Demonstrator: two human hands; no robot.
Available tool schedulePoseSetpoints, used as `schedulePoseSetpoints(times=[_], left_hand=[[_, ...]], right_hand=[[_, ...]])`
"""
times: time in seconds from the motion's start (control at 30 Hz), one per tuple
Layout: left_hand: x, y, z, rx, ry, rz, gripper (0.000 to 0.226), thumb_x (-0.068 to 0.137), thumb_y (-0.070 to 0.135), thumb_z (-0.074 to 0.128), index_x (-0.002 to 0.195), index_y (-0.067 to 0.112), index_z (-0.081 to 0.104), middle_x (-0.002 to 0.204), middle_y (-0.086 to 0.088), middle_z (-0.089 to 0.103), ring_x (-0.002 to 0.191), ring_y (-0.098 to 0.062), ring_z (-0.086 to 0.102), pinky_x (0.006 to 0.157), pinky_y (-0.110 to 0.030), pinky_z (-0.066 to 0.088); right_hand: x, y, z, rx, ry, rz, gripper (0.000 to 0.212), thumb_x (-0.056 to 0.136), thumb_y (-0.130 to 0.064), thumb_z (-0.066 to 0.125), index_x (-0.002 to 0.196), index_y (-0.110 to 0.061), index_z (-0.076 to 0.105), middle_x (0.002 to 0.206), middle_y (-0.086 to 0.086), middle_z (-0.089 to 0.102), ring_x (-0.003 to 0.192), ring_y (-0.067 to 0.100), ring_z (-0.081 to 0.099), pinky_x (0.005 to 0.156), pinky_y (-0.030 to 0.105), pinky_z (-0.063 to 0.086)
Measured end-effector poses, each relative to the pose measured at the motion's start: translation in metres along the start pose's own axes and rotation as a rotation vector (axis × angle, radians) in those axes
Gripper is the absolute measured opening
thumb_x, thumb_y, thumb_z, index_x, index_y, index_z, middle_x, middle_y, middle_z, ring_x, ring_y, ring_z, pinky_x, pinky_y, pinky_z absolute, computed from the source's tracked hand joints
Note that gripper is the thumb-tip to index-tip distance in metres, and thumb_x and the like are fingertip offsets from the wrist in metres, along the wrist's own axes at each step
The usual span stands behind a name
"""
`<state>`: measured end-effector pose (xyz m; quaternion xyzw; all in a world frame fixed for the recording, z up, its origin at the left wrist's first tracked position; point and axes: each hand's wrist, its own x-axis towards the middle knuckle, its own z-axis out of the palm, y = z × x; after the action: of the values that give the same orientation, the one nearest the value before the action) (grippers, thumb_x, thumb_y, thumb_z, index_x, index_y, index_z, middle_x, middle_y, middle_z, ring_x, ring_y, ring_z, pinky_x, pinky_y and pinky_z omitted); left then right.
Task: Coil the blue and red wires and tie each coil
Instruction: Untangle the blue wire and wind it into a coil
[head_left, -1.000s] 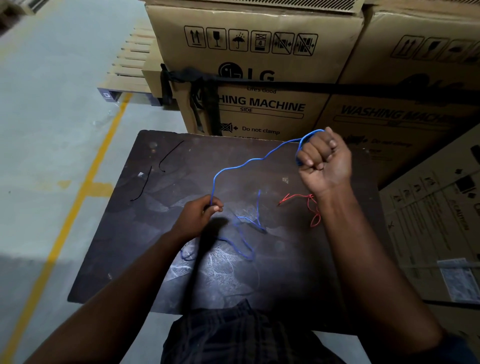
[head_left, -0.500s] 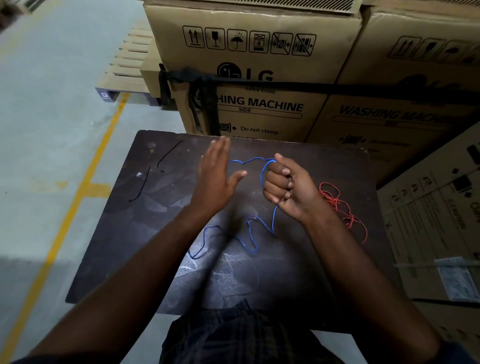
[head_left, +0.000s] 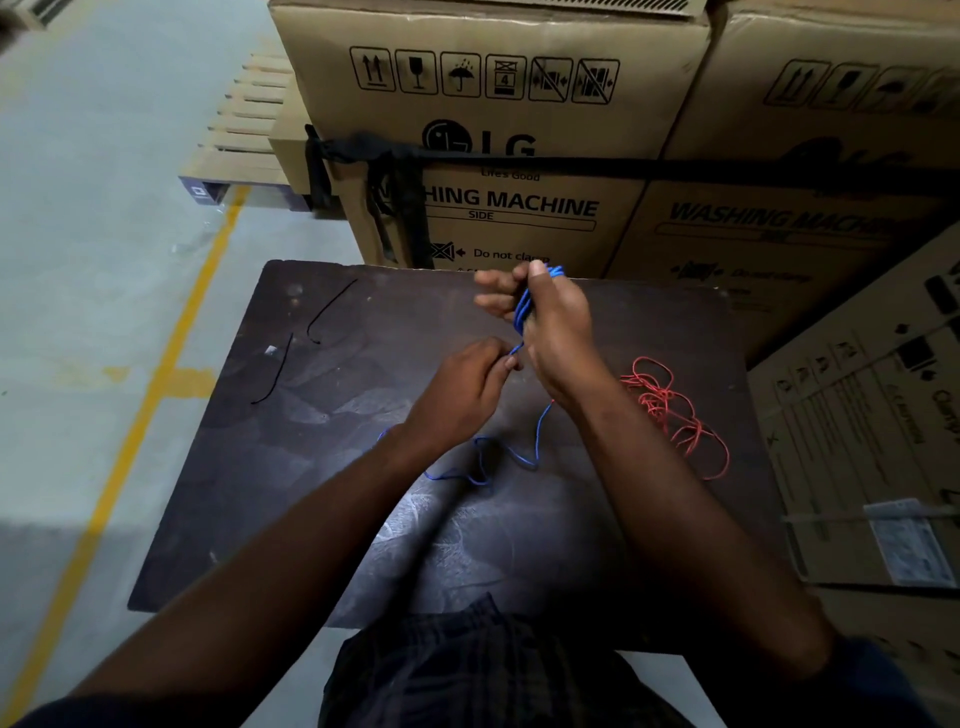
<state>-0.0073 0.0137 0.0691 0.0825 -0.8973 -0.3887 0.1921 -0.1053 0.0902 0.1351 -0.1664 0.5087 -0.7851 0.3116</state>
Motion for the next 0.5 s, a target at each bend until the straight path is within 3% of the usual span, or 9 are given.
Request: schedulePoseSetpoints(times=[0.1,0.17,0.3,0.4,0.5], left_hand=[[-0.006,-0.006,-0.011,0.038,0.001,-0.086,0.022,0.098,0.033,0.047,0.089,0.016,0.058,0.069,0.006,0.057,0.063,-0.008,0.05,0.063,-0.029,0.039],[-0.013,-0.01,-0.019,0.06,-0.012,-0.088,0.025,0.096,0.039,0.047,0.084,0.018,0.054,0.059,0.005,0.052,0.055,-0.008,0.047,0.056,-0.027,0.036],[-0.017,-0.007,-0.032,0.041,-0.079,0.001,0.022,0.094,0.037,0.053,0.084,0.018,0.059,0.06,0.007,0.053,0.056,-0.007,0.049,0.057,-0.022,0.036],[-0.01,-0.005,-0.045,0.031,0.023,-0.006,0.015,0.09,0.036,0.06,0.082,0.023,0.061,0.063,0.016,0.056,0.058,0.0,0.052,0.057,-0.02,0.039],[0.002,-0.006,-0.059,0.086,0.098,-0.012,0.015,0.086,0.036,0.067,0.083,0.023,0.062,0.062,0.006,0.06,0.053,-0.009,0.051,0.054,-0.029,0.04]], right_hand=[[0.005,0.019,-0.007,-0.3,0.095,-0.132,0.031,0.105,-0.017,0.029,0.085,-0.01,0.051,0.088,0.011,0.071,0.078,0.018,0.068,0.081,0.028,0.053],[0.005,0.027,-0.018,-0.632,0.131,-0.231,0.031,0.103,-0.019,0.034,0.085,-0.011,0.058,0.089,0.006,0.072,0.086,0.014,0.066,0.084,0.025,0.048],[0.0,0.036,-0.027,-1.034,-0.014,-0.282,0.034,0.101,-0.018,0.04,0.076,-0.008,0.06,0.077,0.0,0.063,0.076,0.012,0.057,0.077,0.032,0.044],[-0.005,0.041,-0.03,-1.029,-0.193,-0.16,0.04,0.103,-0.026,0.037,0.074,-0.007,0.058,0.064,0.0,0.06,0.069,0.017,0.058,0.075,0.038,0.046],[-0.008,0.043,-0.033,-0.71,-0.33,0.125,0.053,0.103,-0.042,0.028,0.067,-0.014,0.055,0.047,0.008,0.055,0.053,0.032,0.056,0.069,0.047,0.048]])
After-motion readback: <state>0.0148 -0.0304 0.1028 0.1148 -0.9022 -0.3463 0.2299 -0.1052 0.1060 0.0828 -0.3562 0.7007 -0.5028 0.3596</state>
